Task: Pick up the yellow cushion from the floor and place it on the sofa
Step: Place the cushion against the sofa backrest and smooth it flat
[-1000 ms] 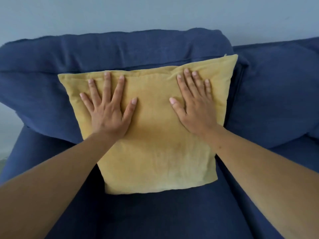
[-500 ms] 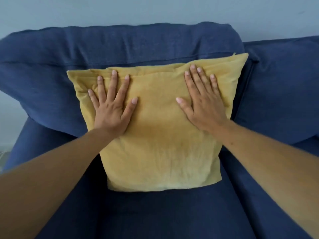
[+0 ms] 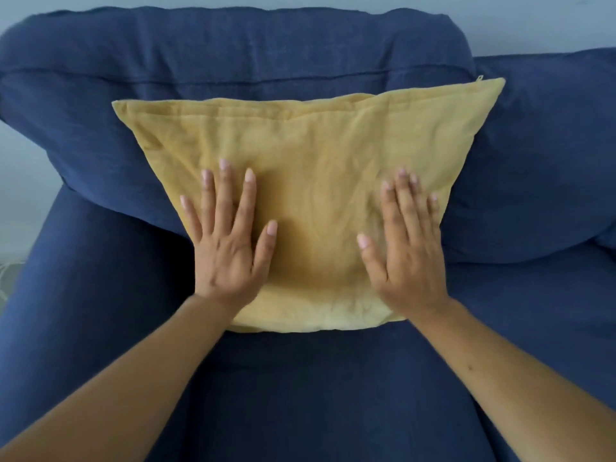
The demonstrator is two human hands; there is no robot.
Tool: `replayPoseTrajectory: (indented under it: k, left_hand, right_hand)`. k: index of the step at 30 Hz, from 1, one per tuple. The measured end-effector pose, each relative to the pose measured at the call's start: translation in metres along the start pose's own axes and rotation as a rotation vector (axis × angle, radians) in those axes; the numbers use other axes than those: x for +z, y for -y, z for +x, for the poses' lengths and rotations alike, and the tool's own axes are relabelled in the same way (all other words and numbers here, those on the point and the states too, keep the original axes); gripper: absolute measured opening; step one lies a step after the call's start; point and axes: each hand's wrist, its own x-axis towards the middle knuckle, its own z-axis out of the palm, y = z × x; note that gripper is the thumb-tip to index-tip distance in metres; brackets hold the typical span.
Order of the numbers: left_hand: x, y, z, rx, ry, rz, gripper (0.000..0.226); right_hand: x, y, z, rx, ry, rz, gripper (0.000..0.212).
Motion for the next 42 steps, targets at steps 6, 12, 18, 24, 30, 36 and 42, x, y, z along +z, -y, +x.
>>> replayPoseTrajectory:
  k: [6, 12, 18, 24, 30, 36, 42]
  left_hand:
    - [0.052, 0.008, -0.043, 0.181, 0.012, 0.067, 0.068]
    - [0.072, 0.023, 0.009, 0.234, 0.043, 0.114, 0.066]
    - [0.054, 0.021, 0.000, 0.330, -0.082, 0.000, 0.065]
    - [0.016, 0.014, 0.063, 0.242, -0.142, 0.068, 0.069]
    - [0.006, 0.019, 0.090, 0.129, 0.020, 0.130, 0.071]
    - [-0.015, 0.009, 0.086, 0.082, 0.180, 0.137, 0.069]
    - [-0.075, -0.010, 0.089, 0.007, 0.311, 0.133, 0.068]
  right_hand:
    - [0.052, -0.004, -0.044, -0.183, 0.045, -0.077, 0.064]
    - [0.081, -0.046, -0.002, -0.274, 0.105, -0.229, 0.062]
    - [0.049, -0.034, 0.003, -0.325, 0.036, -0.142, 0.065]
    - [0.029, -0.026, 0.086, -0.117, -0.056, -0.194, 0.067]
    - [0.028, -0.039, 0.107, -0.134, 0.140, -0.276, 0.071]
    - [0.012, -0.041, 0.108, -0.123, 0.318, -0.305, 0.073]
    - [-0.042, -0.019, 0.118, -0.087, 0.460, -0.291, 0.078]
